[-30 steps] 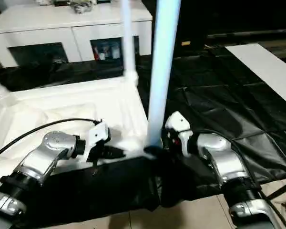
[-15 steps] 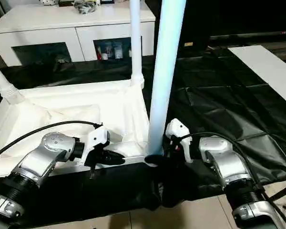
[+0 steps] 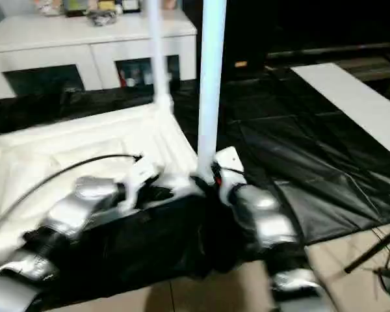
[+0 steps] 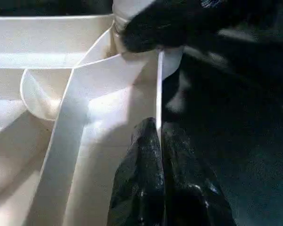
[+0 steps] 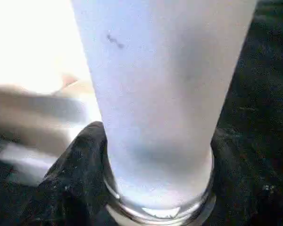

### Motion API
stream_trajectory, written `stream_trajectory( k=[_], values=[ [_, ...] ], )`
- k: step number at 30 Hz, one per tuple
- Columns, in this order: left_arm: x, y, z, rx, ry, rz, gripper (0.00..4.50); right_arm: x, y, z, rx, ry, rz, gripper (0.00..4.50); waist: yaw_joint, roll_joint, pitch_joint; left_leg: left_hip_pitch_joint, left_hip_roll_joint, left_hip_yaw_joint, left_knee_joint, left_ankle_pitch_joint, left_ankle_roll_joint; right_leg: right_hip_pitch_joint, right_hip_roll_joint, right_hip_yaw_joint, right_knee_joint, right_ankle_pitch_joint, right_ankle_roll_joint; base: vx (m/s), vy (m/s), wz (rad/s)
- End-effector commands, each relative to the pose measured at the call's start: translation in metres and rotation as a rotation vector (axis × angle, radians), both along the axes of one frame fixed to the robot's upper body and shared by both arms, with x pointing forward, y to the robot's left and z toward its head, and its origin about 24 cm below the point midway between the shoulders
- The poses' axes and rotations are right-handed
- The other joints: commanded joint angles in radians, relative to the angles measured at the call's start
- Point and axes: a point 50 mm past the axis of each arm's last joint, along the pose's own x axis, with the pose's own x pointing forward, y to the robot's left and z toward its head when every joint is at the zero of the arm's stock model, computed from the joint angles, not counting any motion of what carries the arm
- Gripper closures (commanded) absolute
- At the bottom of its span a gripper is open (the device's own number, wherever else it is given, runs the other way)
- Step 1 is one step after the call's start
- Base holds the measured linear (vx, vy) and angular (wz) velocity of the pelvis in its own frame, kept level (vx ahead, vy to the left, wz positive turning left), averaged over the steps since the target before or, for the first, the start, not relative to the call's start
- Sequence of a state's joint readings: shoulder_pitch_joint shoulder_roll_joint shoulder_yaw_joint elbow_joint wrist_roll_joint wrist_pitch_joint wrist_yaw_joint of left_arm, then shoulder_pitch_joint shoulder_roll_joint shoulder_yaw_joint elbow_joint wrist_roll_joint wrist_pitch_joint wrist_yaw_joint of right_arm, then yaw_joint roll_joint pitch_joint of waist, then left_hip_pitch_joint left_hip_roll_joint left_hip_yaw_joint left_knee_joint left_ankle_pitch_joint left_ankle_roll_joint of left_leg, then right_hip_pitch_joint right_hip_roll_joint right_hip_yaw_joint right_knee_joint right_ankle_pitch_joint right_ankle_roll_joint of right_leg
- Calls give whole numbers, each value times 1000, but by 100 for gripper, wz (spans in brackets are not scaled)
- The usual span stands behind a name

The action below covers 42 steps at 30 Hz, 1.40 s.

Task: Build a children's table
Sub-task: Rotate leg to tighten

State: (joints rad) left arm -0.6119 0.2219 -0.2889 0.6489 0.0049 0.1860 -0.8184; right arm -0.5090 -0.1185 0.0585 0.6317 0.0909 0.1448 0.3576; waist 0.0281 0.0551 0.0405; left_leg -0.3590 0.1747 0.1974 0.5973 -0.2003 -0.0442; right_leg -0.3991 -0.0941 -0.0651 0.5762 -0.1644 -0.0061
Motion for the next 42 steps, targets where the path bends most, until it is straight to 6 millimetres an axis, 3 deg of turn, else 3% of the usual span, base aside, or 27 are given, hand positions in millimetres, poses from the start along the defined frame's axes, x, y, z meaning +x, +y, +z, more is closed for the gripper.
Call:
stream_trajectory(
  k=[1,4,5,8,9,10,12,15,16,17,18,19,20,21,22,23,24,25,27,28,33,37,42],
  values=[
    [12,2,0,-8,-37,163,450,-2,-2,-23,20,85,-285,179,-9,-3,-47,16,43,-42,-94,-403,-32,21,-58,28,-94,-547,-105,0,0,0],
    [16,-1,1,-13,-50,190,450,-1,10,-23,63,71,-349,179,-14,-5,-46,22,40,-40,-93,-442,-31,12,-57,28,-100,-546,-109,0,0,0],
    [16,-3,1,-13,-54,191,450,-1,20,-20,57,43,-301,179,-11,-12,-47,23,42,-39,-94,-448,-23,13,-56,27,-102,-539,-108,0,0,0],
    [13,-7,1,-29,-52,131,450,2,27,-5,130,-29,-192,179,-7,-12,-46,17,44,-38,-97,-431,-10,18,-58,31,-96,-500,-119,0,0,0],
    [11,-7,1,-32,-54,111,450,2,27,0,145,-58,-164,144,-5,-12,-48,15,45,-37,-97,-422,-3,21,-58,33,-93,-478,-125,0,0,0],
    [10,-7,1,-34,-54,92,450,3,23,6,157,-95,-150,109,-2,-18,-50,13,47,-34,-97,-397,5,23,-58,35,-91,-442,-135,0,0,0],
    [7,-7,0,-32,-55,63,450,4,17,12,161,-119,-126,109,6,-18,-56,8,48,-28,-91,-324,30,29,-59,41,-78,-335,-170,0,0,0],
    [5,-5,-2,-27,-51,33,450,5,6,17,171,-108,-58,82,7,-21,-56,1,46,-26,-87,-284,56,36,-59,40,-72,-327,-185,0,0,0],
    [3,-3,-3,-24,-52,9,450,2,-5,20,126,-109,45,70,13,-17,-57,4,47,-23,-84,-265,61,32,-59,41,-73,-321,-189,0,0,0],
    [2,-3,-3,-23,-53,3,450,2,-7,20,113,-110,66,66,13,-23,-58,-2,48,-23,-81,-233,71,40,-58,39,-67,-288,-195,0,0,0],
    [0,-3,-3,-28,-47,-31,450,-8,-21,20,28,-103,219,66,18,-23,-60,-3,48,-22,-78,-200,82,41,-59,39,-63,-258,-201,0,0,0],
    [0,-3,-3,-28,-47,-31,450,-8,-21,20,28,-103,219,66,20,-23,-61,-3,49,-22,-76,-188,91,43,-58,38,-61,-240,-203,0,0,0],
    [-4,-3,-3,-32,-31,-78,450,-19,-37,20,-31,-77,359,66,24,-24,-61,-5,49,-20,-73,-162,105,44,-58,39,-57,-207,-215,0,0,0],
    [-4,-3,-3,-32,-31,-78,450,-19,-37,20,-31,-77,359,66,28,-3,-61,-6,49,-22,-73,-160,110,46,-58,37,-55,-201,-219,0,0,0],
    [-9,-4,-3,-35,-14,-137,450,-27,-45,21,-55,-59,444,66,28,-16,-62,-5,50,-19,-70,-154,121,46,-56,38,-56,-176,-228,0,0,0],
    [-12,-4,-3,-34,-4,-179,450,-31,-48,22,-66,-51,487,66,32,-13,-63,-8,51,-20,-70,-153,126,49,-56,36,-53,-170,-239,0,0,0],
    [-12,-4,-3,-34,-4,-181,450,-31,-48,22,-67,-51,489,66,35,-14,-64,-6,52,-19,-68,-152,129,48,-56,36,-52,-163,-244,0,0,0],
    [-16,-3,-2,-32,8,-234,450,-34,-51,23,-79,-44,534,66,34,-7,-65,-8,54,-21,-68,-141,132,48,-55,35,-47,-141,-256,0,0,0],
    [-23,-2,-1,-35,31,-321,450,-37,-53,27,-87,-26,602,66,33,-9,-65,-8,54,-21,-68,-149,135,50,-54,33,-47,-145,-263,0,0,0],
    [-26,-2,0,-45,51,-355,450,-37,-54,28,-93,-22,629,66,34,-5,-64,-5,57,-20,-69,-159,131,45,-55,34,-48,-159,-267,0,0,0],
    [-32,2,3,-49,77,-397,450,-38,-54,35,-82,-15,691,66,40,-7,-60,3,61,-17,-73,-194,109,39,-55,37,-53,-212,-264,0,0,0],
    [-32,7,3,-38,72,-380,450,-38,-53,35,-92,-5,725,66,51,-15,-60,2,60,-18,-73,-175,97,39,-57,39,-51,-228,-246,0,0,0],
    [-33,9,3,-37,79,-378,450,-37,-53,32,-100,28,729,82,55,-16,-62,0,58,-18,-71,-150,101,40,-57,38,-47,-204,-244,0,0,0]
  ],
)
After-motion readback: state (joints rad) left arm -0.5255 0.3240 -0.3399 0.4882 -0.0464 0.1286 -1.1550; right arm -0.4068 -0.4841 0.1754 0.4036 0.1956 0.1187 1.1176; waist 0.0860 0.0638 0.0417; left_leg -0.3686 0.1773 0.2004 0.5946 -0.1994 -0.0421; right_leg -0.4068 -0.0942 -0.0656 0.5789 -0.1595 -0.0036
